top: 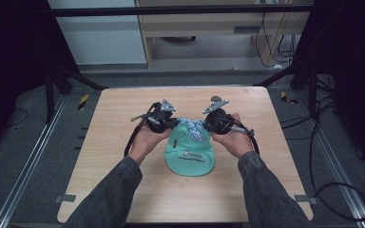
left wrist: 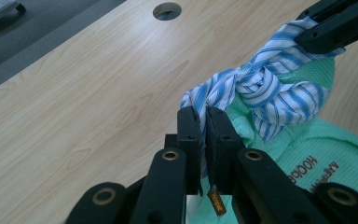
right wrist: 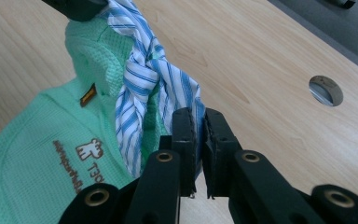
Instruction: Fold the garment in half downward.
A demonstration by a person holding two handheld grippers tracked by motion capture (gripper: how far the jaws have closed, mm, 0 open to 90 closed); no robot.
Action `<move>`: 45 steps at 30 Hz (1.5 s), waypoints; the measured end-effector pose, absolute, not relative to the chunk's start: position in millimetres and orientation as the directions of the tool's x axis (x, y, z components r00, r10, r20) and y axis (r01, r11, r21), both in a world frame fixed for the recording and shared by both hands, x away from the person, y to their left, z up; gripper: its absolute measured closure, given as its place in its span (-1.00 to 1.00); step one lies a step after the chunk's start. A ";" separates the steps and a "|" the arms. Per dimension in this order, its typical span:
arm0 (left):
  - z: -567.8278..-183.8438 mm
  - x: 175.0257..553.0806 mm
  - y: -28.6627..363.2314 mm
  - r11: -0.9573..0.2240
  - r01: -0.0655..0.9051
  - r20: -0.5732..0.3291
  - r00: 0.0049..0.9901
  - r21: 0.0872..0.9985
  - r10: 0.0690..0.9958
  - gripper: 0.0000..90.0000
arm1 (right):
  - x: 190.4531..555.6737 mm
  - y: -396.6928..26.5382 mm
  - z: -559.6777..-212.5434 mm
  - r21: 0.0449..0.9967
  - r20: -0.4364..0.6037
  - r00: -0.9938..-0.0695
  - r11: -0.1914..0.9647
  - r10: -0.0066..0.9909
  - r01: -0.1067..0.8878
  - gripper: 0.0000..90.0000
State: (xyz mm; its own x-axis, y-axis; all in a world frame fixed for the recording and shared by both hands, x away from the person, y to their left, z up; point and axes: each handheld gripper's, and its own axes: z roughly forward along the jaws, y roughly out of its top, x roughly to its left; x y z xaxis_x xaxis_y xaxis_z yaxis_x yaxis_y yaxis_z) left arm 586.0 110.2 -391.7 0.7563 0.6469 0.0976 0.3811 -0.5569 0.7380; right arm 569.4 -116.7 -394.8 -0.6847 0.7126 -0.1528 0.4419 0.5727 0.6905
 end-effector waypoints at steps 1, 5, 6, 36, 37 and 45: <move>-390.5 587.4 110.5 -0.556 0.383 0.097 0.754 0.738 0.650 0.89 | 571.1 -116.5 -393.1 0.692 -0.153 -0.683 0.571 0.714 0.442 0.87; -385.4 594.0 109.3 -0.550 0.387 0.097 0.749 0.740 0.656 0.89 | 576.1 -116.5 -387.8 0.696 -0.158 -0.674 0.565 0.722 0.443 0.87; -383.5 594.4 108.1 -0.548 0.379 0.101 0.748 0.746 0.656 0.89 | 578.2 -116.5 -384.1 0.695 -0.163 -0.670 0.566 0.724 0.442 0.87; -420.3 549.3 122.9 -0.548 0.388 0.067 0.769 0.741 0.635 0.90 | 537.8 -113.1 -418.4 0.696 -0.151 -0.717 0.588 0.681 0.412 0.86; -420.8 548.1 123.3 -0.547 0.388 0.066 0.769 0.741 0.636 0.90 | 537.1 -112.7 -418.9 0.697 -0.149 -0.719 0.588 0.679 0.410 0.86; -424.6 540.8 125.9 -0.538 0.392 0.048 0.774 0.746 0.632 0.90 | 529.8 -112.1 -421.0 0.689 -0.149 -0.729 0.599 0.668 0.408 0.84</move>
State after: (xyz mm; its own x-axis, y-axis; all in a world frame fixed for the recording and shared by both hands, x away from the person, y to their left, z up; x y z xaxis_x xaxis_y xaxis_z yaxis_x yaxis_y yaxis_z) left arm 540.8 125.9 -424.6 0.7737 0.6317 0.0483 0.3925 -0.5378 0.7461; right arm 529.8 -112.1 -421.0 -0.7292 0.6679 -0.1488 0.4078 0.5988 0.6892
